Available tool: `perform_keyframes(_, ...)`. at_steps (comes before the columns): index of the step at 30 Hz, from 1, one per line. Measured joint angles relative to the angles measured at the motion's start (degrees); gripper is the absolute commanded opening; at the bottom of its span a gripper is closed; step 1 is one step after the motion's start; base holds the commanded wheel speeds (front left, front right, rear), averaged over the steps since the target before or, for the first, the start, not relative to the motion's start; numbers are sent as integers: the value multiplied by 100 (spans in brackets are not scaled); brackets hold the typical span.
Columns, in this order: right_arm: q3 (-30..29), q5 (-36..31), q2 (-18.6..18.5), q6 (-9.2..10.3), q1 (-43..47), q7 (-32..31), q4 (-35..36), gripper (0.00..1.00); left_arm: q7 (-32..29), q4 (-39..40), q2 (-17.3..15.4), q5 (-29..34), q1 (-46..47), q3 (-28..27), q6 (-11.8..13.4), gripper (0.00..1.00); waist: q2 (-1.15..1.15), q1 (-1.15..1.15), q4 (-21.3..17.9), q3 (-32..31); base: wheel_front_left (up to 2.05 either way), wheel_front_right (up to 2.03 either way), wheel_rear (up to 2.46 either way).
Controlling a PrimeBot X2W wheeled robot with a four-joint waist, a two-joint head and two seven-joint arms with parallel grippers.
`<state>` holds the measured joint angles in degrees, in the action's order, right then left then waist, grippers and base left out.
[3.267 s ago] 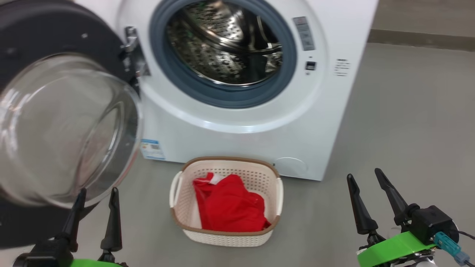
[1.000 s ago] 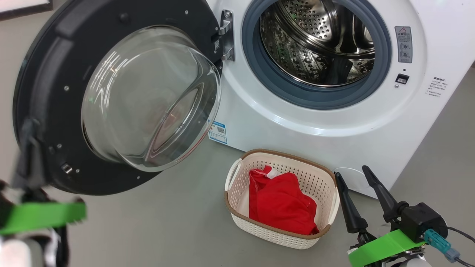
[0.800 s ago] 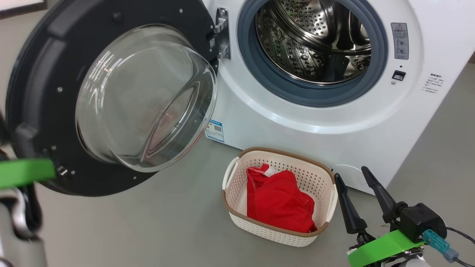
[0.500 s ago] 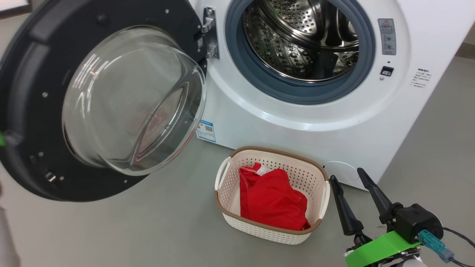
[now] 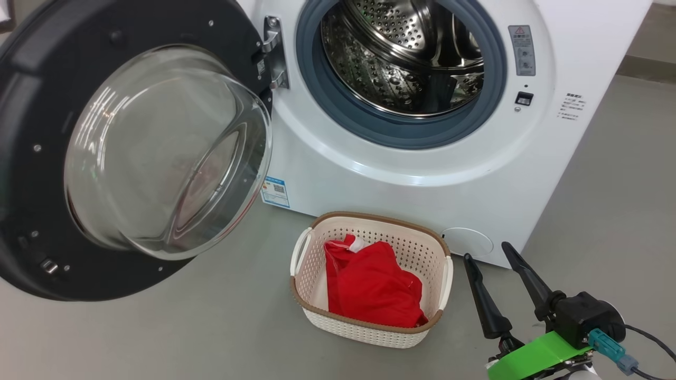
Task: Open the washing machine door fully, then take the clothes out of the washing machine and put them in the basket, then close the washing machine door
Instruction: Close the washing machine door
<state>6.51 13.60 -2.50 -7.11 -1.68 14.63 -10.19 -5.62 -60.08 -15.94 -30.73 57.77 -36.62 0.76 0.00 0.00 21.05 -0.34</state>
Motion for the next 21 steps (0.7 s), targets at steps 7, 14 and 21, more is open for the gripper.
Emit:
perform_keyframes(7, 11, -8, -1, -1, 1, 0, -2, 100, -779, -669, -202, -241, 101, -83, 35, 0, 0, 0, -123, -10, 0, 0, 0)
perform_keyframes(14, 33, -62, -1, 0, 0, 0, -26, 100, -1149, -912, -357, -486, 153, -212, -236, 0, 0, 0, -210, 41, 0, 0, 0)
perform_keyframes(21, 16, -73, -1, -1, -1, 0, -33, 100, -1605, -1012, -436, -732, 236, -289, -524, 0, 0, 0, -203, 83, 0, 0, 0)
